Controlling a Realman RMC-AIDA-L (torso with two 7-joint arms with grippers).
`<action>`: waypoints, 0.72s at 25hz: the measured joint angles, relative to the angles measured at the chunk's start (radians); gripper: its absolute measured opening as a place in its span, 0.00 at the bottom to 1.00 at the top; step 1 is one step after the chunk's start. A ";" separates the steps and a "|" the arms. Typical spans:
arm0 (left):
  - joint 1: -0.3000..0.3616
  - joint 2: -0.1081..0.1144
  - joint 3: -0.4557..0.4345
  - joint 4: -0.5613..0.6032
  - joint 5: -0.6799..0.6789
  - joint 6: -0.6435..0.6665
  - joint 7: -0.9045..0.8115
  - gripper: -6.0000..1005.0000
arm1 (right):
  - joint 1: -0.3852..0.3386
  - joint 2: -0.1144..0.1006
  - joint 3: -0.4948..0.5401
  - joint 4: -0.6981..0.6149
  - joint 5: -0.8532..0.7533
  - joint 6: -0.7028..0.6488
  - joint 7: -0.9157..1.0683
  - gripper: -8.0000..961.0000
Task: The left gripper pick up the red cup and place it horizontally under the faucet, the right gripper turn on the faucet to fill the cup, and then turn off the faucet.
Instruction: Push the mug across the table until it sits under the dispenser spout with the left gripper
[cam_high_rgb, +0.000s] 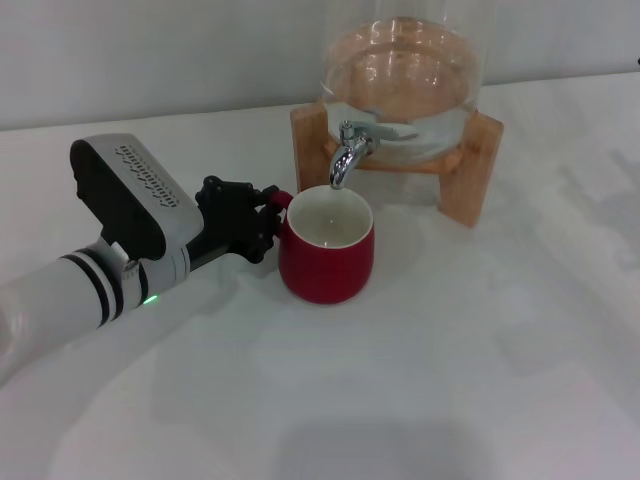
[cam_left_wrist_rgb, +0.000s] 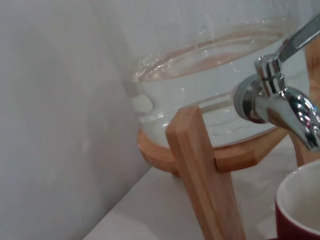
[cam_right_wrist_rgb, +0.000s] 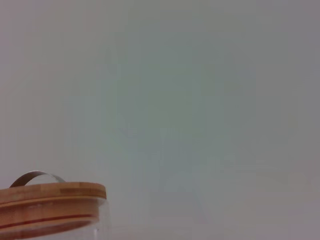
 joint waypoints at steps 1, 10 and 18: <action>0.000 0.000 0.000 0.003 0.000 -0.005 0.000 0.10 | 0.000 0.000 0.000 0.000 0.000 0.000 0.000 0.90; -0.003 0.000 0.000 0.021 0.005 -0.043 0.000 0.11 | 0.004 0.000 0.000 -0.008 0.001 -0.002 0.000 0.90; -0.008 0.000 0.000 0.023 0.009 -0.045 0.000 0.11 | 0.006 0.000 0.001 -0.009 0.001 -0.001 0.000 0.90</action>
